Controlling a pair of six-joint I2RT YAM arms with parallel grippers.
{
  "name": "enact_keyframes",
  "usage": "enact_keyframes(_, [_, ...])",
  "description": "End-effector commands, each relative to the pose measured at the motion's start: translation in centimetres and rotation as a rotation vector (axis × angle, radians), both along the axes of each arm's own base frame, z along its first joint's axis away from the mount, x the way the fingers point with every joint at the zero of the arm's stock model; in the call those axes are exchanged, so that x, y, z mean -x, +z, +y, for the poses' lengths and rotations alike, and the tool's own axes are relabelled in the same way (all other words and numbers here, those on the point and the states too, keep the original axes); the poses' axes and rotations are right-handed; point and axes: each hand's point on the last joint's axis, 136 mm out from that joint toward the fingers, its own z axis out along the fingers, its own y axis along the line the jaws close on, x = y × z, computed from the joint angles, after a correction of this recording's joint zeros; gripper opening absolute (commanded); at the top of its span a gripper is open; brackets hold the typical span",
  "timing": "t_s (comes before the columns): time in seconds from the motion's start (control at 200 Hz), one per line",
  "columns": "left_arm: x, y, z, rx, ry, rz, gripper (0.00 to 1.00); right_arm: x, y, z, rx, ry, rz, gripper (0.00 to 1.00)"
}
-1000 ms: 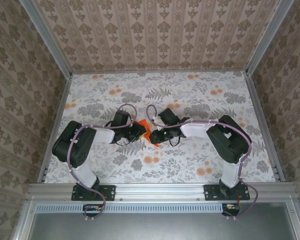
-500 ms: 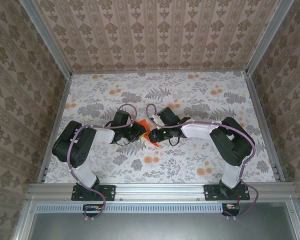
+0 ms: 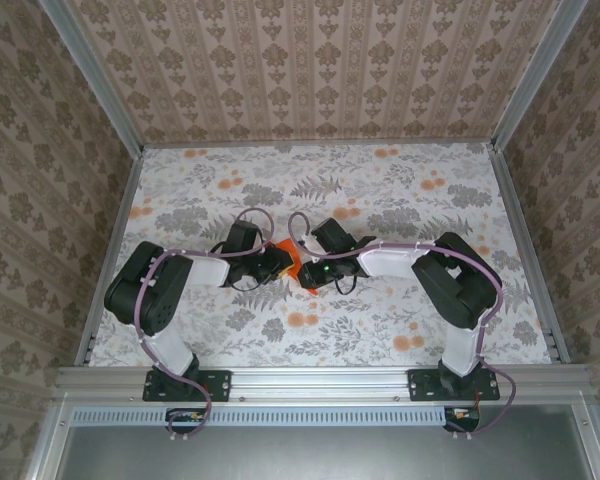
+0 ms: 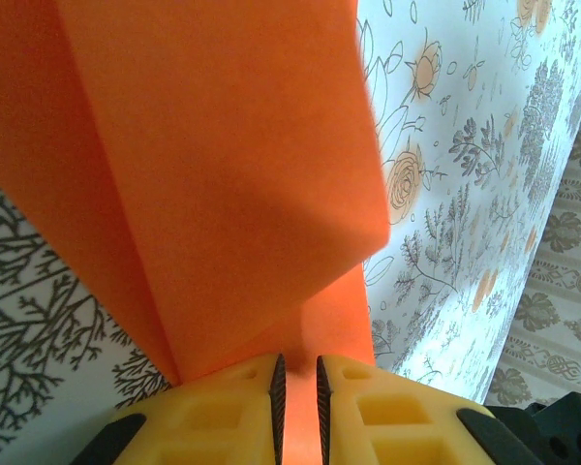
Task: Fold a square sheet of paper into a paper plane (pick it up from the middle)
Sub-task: Fold the wing for the fifth time at the center of the table.
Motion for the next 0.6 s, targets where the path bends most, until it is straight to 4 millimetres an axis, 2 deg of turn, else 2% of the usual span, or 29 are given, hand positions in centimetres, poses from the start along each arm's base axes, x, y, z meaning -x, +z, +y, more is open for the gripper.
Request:
enact_keyframes(0.0, [-0.5, 1.2, -0.1, 0.01, -0.011, -0.044, 0.2, 0.2, 0.0, 0.4, -0.011, 0.006, 0.02, 0.18])
enact_keyframes(0.16, [-0.5, 3.2, 0.1, 0.025, -0.023, -0.092, 0.21, 0.5, -0.3, 0.5, -0.034, -0.004, 0.057, 0.16])
enact_keyframes(0.295, [0.2, 4.1, 0.3, 0.032, -0.032, -0.115, 0.22, 0.5, -0.6, 0.5, -0.064, -0.025, 0.095, 0.15])
enact_keyframes(0.595, [1.6, 3.6, 0.5, 0.026, -0.056, -0.118, 0.23, 0.7, -1.6, 0.3, -0.12, -0.076, 0.196, 0.14])
